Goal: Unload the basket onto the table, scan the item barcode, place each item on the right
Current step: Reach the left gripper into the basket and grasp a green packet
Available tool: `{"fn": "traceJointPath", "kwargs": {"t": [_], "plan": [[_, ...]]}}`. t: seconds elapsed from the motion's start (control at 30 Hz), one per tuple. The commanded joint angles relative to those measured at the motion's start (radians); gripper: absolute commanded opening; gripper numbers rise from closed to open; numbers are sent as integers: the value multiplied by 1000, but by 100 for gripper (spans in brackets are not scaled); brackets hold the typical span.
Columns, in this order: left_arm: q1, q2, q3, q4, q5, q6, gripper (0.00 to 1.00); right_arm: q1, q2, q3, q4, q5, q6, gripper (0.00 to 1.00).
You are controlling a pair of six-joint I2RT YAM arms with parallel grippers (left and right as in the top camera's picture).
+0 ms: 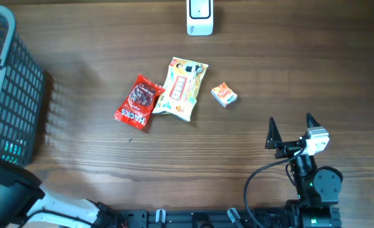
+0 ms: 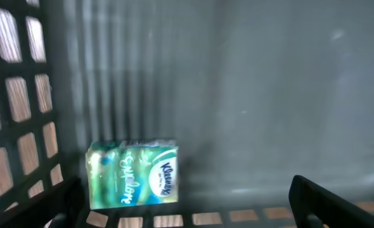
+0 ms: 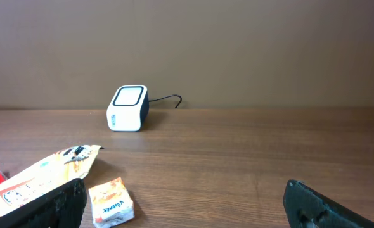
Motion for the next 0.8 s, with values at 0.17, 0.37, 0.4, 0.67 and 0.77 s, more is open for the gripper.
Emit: {"fn": "traceJointPath", "kwargs": {"t": [0.17,0.37,0.4,0.67,0.77], "plan": [[2,111,-6,-75,-10,-9,100,-3,-5,-2,5,9,-6,100],[2,124,-6,-90,-10,-8,100,-3,-5,-2,5,9,-6,100],[2,124,-10,-92,-11,-5,99,-3,-5,-2,5,9,-6,100],[2,125,-154,12,-18,23,94,-3,-5,-2,5,9,-6,100],[2,124,-156,28,-18,29,89,-3,-5,-2,5,9,-5,100]]}}
